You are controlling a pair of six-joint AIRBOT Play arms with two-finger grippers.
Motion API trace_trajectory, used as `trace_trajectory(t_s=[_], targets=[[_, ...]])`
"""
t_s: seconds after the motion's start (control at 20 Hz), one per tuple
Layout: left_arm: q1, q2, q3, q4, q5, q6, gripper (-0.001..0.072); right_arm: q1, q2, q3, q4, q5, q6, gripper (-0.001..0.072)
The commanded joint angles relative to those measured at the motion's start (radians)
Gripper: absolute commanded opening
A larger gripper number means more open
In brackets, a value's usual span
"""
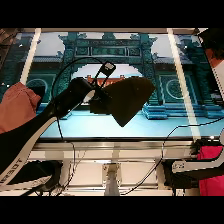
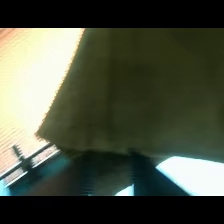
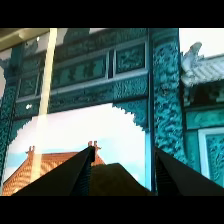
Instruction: Fold the clothes and pants, and hang the long-sleeved shirts on hangers.
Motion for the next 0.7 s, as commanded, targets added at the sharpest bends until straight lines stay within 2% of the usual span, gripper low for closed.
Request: trace_trajectory(t_s=[0.0, 0.05, 0.15, 0.25, 0.45, 0.55, 0.6, 0.65], targets=[[0.028, -0.001, 0.000, 0.052, -0.052, -0.027, 0.0011, 0.002, -0.051, -0.024, -0.001, 0.087, 0.039, 0.0249], [0.042, -0.001, 0.000, 0.053, -0.049, -0.027, 0.0011, 0.003, -0.064, -0.049, -0.001, 0.092, 0.034, 0.0041], [0.080, 0.001, -0.014, 0.047, -0.049, -0.028, 0.0010, 0.006, -0.084, -0.118, 0.003, 0.098, 0.027, 0.0026], [0.135, 0.002, -0.048, -0.029, -0.045, -0.027, 0.0010, 0.006, -0.105, -0.208, 0.030, 0.111, 0.022, 0.0024], [0.220, 0.028, -0.176, -0.204, 0.043, -0.024, 0.0010, 0.011, -0.152, -0.461, 0.209, 0.132, -0.017, 0.0024], [0.253, 0.057, -0.253, -0.301, 0.109, -0.024, 0.0010, 0.018, -0.177, -0.558, 0.216, 0.108, -0.016, 0.0034], [0.272, 0.074, -0.295, -0.362, 0.143, -0.016, 0.0009, 0.023, -0.189, -0.588, 0.214, 0.089, -0.016, 0.0099], [0.289, 0.088, -0.335, -0.420, 0.169, -0.001, 0.0009, 0.026, -0.202, -0.612, 0.217, 0.078, -0.015, 0.0240]])
